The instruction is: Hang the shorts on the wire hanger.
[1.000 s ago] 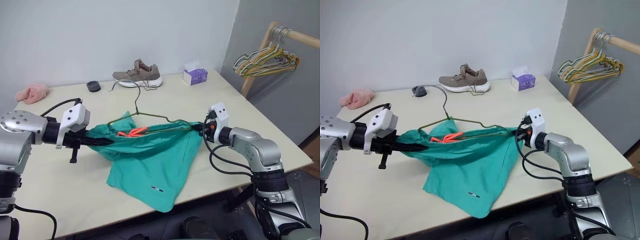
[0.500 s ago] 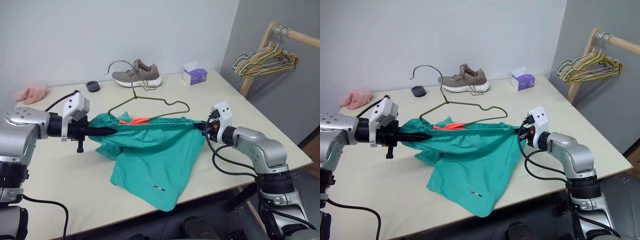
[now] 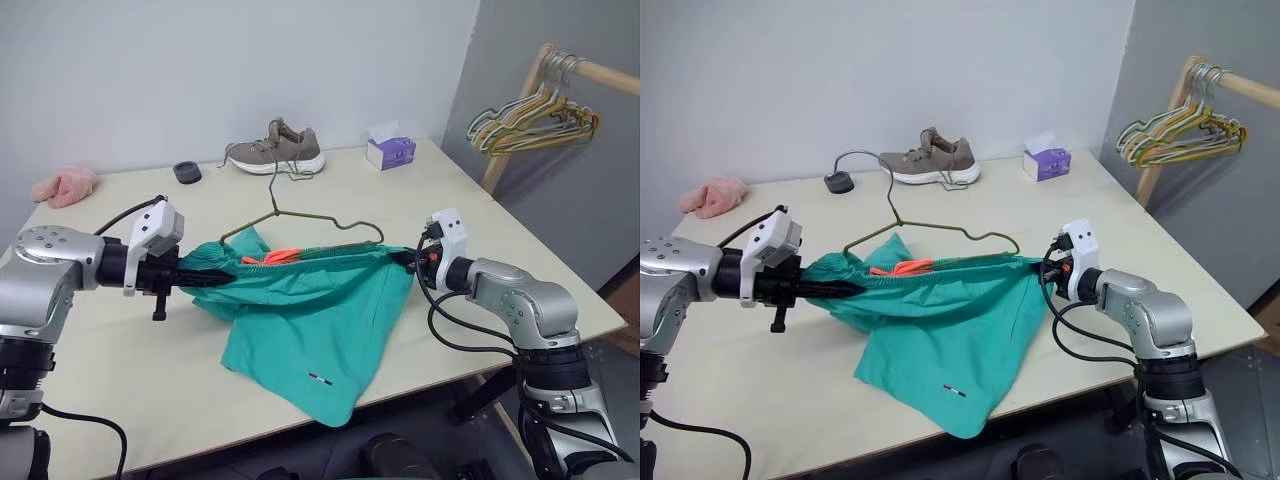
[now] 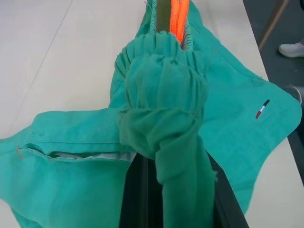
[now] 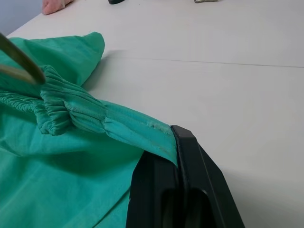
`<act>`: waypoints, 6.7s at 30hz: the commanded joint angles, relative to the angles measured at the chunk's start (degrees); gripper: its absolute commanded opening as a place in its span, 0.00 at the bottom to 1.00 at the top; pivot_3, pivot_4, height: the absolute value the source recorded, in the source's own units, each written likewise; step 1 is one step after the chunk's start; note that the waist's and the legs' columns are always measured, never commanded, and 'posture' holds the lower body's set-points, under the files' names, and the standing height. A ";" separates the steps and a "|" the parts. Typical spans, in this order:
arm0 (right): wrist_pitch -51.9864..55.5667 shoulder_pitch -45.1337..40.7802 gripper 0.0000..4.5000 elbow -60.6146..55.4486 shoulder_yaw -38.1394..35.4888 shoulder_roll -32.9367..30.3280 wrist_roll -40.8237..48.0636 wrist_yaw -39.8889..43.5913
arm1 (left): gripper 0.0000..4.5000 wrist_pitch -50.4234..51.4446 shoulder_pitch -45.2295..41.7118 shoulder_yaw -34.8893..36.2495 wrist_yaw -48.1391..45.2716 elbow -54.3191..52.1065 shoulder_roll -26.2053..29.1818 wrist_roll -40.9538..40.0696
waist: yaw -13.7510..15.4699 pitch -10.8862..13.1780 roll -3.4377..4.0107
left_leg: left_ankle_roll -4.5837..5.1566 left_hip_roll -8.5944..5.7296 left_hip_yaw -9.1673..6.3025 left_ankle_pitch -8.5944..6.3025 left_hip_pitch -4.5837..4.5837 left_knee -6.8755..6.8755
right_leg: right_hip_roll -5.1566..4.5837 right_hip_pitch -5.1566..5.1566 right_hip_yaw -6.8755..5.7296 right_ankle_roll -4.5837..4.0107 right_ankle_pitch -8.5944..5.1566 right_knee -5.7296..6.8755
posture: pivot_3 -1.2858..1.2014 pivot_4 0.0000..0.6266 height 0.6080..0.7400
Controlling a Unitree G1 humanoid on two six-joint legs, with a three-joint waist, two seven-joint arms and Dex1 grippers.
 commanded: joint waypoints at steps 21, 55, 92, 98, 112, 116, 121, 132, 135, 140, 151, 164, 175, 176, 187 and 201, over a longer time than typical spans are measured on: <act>4.58 2.15 0.00 -7.26 -7.05 -6.24 2.08 -3.80 | 0.00 -10.39 -1.28 -0.03 2.76 10.10 4.54 9.82 | 0.01 0.00 0.00 | 0.00 0.00 0.02 0.00 -0.01 0.00 | 0.00 -0.01 0.03 0.00 0.00 -0.03 | 0.43 0.00 1.00; 0.08 2.91 0.00 0.35 -8.72 -8.89 0.50 -8.40 | 0.00 -7.00 0.35 -0.10 1.12 7.40 5.46 7.15 | -0.03 0.00 0.00 | 0.00 0.03 0.06 0.00 -0.03 -0.01 | 0.24 -0.03 0.08 0.01 0.00 -0.03 | 0.43 0.00 1.00; 6.85 4.03 0.00 -1.47 -12.10 -12.37 12.36 -8.53 | 0.00 -12.43 1.37 -2.51 0.66 10.34 7.74 11.36 | 0.05 0.03 0.04 | 0.01 0.09 0.11 0.00 -0.06 -0.02 | 0.31 -0.07 0.13 0.01 0.00 -0.06 | 0.43 0.00 1.00; -0.76 7.66 0.00 -13.81 -3.59 -20.78 6.90 -1.61 | 0.00 -15.12 1.66 -3.42 2.45 12.37 8.03 13.73 | 0.36 0.05 0.06 | 0.01 0.08 0.12 -0.01 -0.10 -0.02 | 0.30 -0.09 0.13 0.01 -0.01 -0.11 | 0.43 0.00 1.00; -11.49 8.19 0.00 -18.51 5.83 -27.32 -3.14 3.69 | 0.00 -17.37 -1.83 -3.75 3.15 15.04 5.38 15.07 | 0.51 0.04 0.02 | 0.01 0.13 0.16 -0.01 -0.12 -0.02 | 0.32 -0.08 0.14 0.01 -0.01 -0.28 | 0.43 0.00 1.00; -11.62 10.50 0.00 -21.21 8.62 -29.29 -2.92 7.16 | 0.00 -15.75 -3.22 -2.35 4.34 14.25 3.60 12.93 | 1.09 0.04 0.02 | 0.01 0.13 0.14 -0.01 -0.15 -0.02 | 0.32 -0.08 0.13 0.02 -0.01 -0.32 | 0.43 0.00 1.00; -11.71 11.77 0.04 -22.34 11.66 -30.00 -4.68 9.49 | 0.00 -14.64 -3.45 -1.67 4.33 13.17 2.75 11.45 | 1.19 0.03 0.00 | 0.01 0.14 0.14 0.00 -0.13 0.00 | 0.32 -0.08 0.13 0.02 0.00 -0.30 | 0.43 0.00 1.00; -9.04 9.28 0.72 -26.06 10.26 -26.35 -2.11 12.66 | 0.00 -10.76 -3.60 0.11 3.33 10.95 0.92 9.52 | 1.29 0.02 -0.01 | 0.01 0.14 0.14 0.00 -0.11 0.01 | 0.33 -0.07 0.14 0.02 0.00 -0.28 | 0.43 0.00 1.00; -9.71 6.03 0.72 -25.90 14.89 -23.51 -5.46 11.83 | 0.00 -10.10 -3.41 0.20 2.81 10.43 0.67 9.29 | 1.25 0.02 -0.01 | 0.01 0.13 0.15 0.00 -0.10 0.04 | 0.33 -0.07 0.14 0.02 0.00 -0.22 | 0.43 0.00 1.00; -15.12 -1.37 0.72 -20.25 26.79 -16.49 -16.17 10.47 | 0.00 -8.67 -4.19 0.56 2.49 9.92 -0.05 8.78 | 1.15 0.02 -0.01 | 0.01 0.16 0.13 0.00 -0.07 0.03 | 0.35 -0.09 0.13 0.01 -0.01 -0.18 | 0.43 0.00 1.00; -18.48 -4.95 0.72 -11.15 37.05 -7.64 -24.21 14.80 | 0.00 -6.80 -3.62 2.01 2.37 8.09 -0.39 8.29 | 1.37 -0.02 -0.08 | 0.00 0.09 0.08 0.00 -0.13 0.09 | 0.28 -0.13 0.10 0.00 0.00 -0.05 | 0.43 0.00 1.00; -15.31 -2.34 0.15 -1.88 29.20 5.07 -24.69 5.87 | 0.00 -4.58 -2.15 2.91 1.45 5.87 -0.43 6.63 | 1.05 -0.05 -0.12 | -0.01 0.09 0.02 0.00 -0.06 0.11 | 0.27 -0.23 0.08 -0.31 0.10 0.36 | 0.43 0.00 1.00; -7.89 -1.60 0.01 0.77 10.36 7.05 -15.56 3.76 | 0.00 3.34 -0.02 6.04 -1.47 0.86 1.80 0.94 | 1.08 -0.05 -0.13 | -0.01 0.10 0.02 0.00 -0.06 0.11 | 0.28 -0.23 0.06 -0.29 0.09 0.38 | 0.44 0.00 1.00; -6.81 -1.68 0.01 0.86 8.94 6.45 -14.54 4.17 | 0.00 3.67 0.53 5.99 -2.35 0.09 2.48 0.70 | 1.07 -0.05 -0.12 | -0.01 0.10 0.02 0.00 -0.06 0.11 | 0.28 -0.23 0.07 -0.29 0.09 0.38 | 0.44 0.00 1.00; 0.97 -0.17 0.01 -3.33 2.59 -1.35 -5.69 6.03 | 0.00 -3.33 -0.35 2.97 -6.87 5.09 7.18 5.90 | 1.18 0.00 -0.05 | 0.00 0.11 0.04 0.00 -0.04 0.08 | 0.33 -0.24 0.07 -0.12 -0.06 0.38 | 0.44 0.00 1.00; 2.21 -0.69 0.01 -6.89 1.71 -3.65 -1.69 3.27 | 0.00 -8.46 -2.26 0.11 -8.52 9.79 8.65 9.65 | 1.15 0.00 -0.05 | 0.00 0.11 0.08 0.00 -0.06 0.07 | 0.34 -0.26 0.09 -0.11 -0.07 0.37 | 0.43 0.00 1.00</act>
